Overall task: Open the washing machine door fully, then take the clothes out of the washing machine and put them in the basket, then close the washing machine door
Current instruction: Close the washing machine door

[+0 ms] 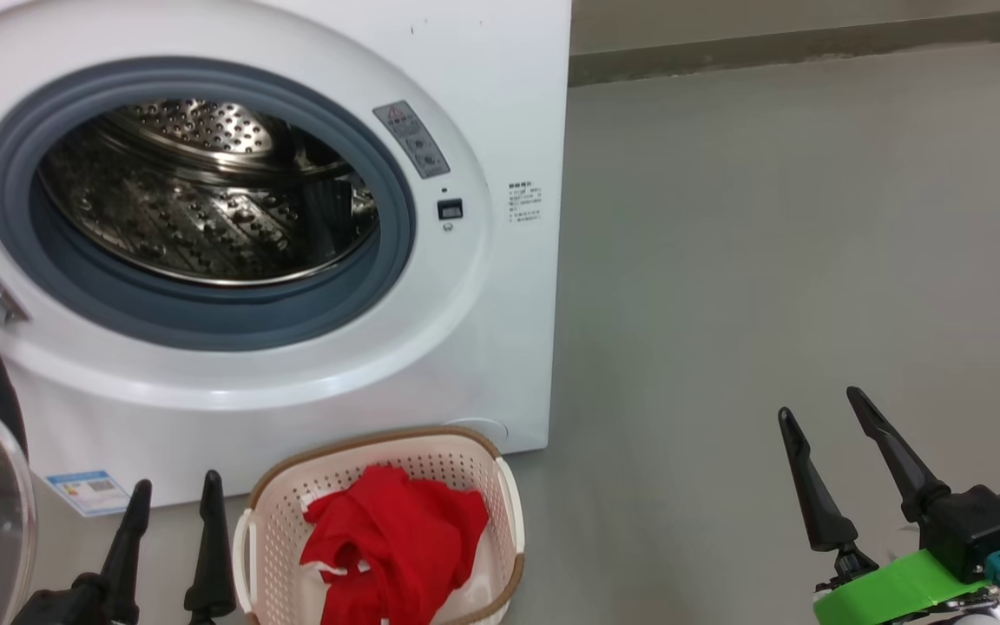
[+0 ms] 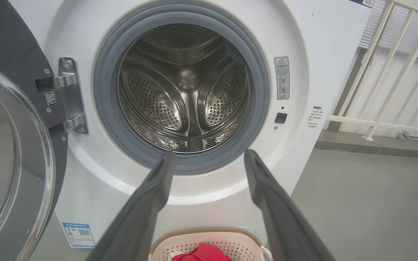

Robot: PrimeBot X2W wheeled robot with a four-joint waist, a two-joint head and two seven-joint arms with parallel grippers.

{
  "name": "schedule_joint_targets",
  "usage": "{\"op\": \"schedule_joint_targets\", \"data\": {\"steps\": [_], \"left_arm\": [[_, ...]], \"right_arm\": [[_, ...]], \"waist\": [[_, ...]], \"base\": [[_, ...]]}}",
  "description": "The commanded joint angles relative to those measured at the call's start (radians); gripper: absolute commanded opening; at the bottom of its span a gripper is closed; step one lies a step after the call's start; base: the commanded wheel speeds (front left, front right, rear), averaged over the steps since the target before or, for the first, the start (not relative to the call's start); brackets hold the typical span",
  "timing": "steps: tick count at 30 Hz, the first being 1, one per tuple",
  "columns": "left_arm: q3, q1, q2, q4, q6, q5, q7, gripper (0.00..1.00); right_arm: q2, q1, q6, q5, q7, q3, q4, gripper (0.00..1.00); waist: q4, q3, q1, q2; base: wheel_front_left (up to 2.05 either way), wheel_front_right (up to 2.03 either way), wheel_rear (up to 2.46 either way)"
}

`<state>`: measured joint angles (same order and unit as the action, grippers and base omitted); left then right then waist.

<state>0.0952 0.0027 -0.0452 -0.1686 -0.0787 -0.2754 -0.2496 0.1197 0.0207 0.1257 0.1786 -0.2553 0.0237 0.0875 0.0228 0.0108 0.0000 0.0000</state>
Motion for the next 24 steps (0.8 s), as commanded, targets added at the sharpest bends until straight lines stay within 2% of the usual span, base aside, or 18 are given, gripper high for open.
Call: {"op": "schedule_joint_targets", "data": {"steps": [1, 8, 24], "left_arm": [[0.03, -0.022, -0.008, 0.028, -0.002, -0.003, -0.012, 1.0], [0.03, -0.021, -0.008, 0.037, -0.007, 0.001, -0.012, 1.0], [0.023, -0.022, -0.007, 0.046, 0.014, 0.022, -0.012, 1.0]], "right_arm": [[0.011, -0.015, 0.005, 0.006, -0.006, 0.022, -0.021, 1.0], [0.01, -0.02, 0.005, 0.007, -0.006, 0.022, -0.021, 1.0], [0.006, -0.029, 0.005, 0.01, -0.006, 0.033, -0.016, 1.0]], "waist": [[0.0, -0.001, 0.0, 0.0], [-0.002, -0.007, 0.0, 0.0], [-0.025, -0.008, 0.0, 0.0]], "base": [[-1.32, 1.32, 0.0], [-0.77, 0.77, 0.0], [-0.02, 0.02, 0.0]]}}
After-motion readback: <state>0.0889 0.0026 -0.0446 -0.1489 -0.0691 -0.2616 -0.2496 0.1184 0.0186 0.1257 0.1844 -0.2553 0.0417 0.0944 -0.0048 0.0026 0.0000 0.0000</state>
